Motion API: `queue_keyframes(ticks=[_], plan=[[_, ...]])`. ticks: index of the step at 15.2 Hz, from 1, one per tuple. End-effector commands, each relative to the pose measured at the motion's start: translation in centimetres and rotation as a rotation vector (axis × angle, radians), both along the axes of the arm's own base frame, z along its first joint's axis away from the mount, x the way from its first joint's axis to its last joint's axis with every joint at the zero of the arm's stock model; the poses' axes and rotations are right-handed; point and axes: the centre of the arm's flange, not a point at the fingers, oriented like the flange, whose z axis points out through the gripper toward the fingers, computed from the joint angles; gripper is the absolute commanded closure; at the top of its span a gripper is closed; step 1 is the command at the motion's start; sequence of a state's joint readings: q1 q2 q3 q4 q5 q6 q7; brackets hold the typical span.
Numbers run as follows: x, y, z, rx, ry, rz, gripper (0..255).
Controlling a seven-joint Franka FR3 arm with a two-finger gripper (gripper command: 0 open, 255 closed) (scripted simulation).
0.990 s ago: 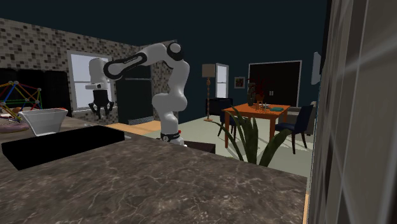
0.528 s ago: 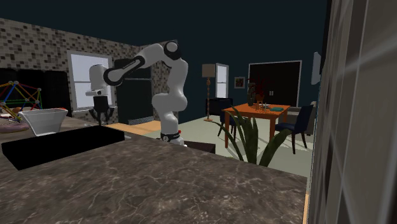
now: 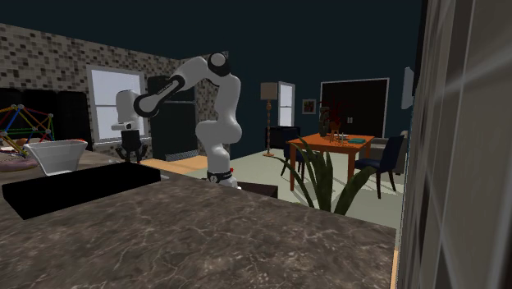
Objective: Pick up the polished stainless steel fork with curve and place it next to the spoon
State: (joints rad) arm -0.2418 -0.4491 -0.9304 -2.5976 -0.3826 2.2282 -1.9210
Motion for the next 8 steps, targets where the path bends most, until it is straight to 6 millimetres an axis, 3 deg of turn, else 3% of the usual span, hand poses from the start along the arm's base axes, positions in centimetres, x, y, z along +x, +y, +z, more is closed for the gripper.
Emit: queue_keyframes(ticks=[1,4,5,8], plan=[[-0.01,0.0,-0.05,0.0,0.0,0.0,255],[-0.01,0.0,-0.04,0.0,0.0,0.0,255],[-0.01,0.0,-0.04,0.0,0.0,0.0,0],[-0.01,0.0,-0.04,0.0,0.0,0.0,0]])
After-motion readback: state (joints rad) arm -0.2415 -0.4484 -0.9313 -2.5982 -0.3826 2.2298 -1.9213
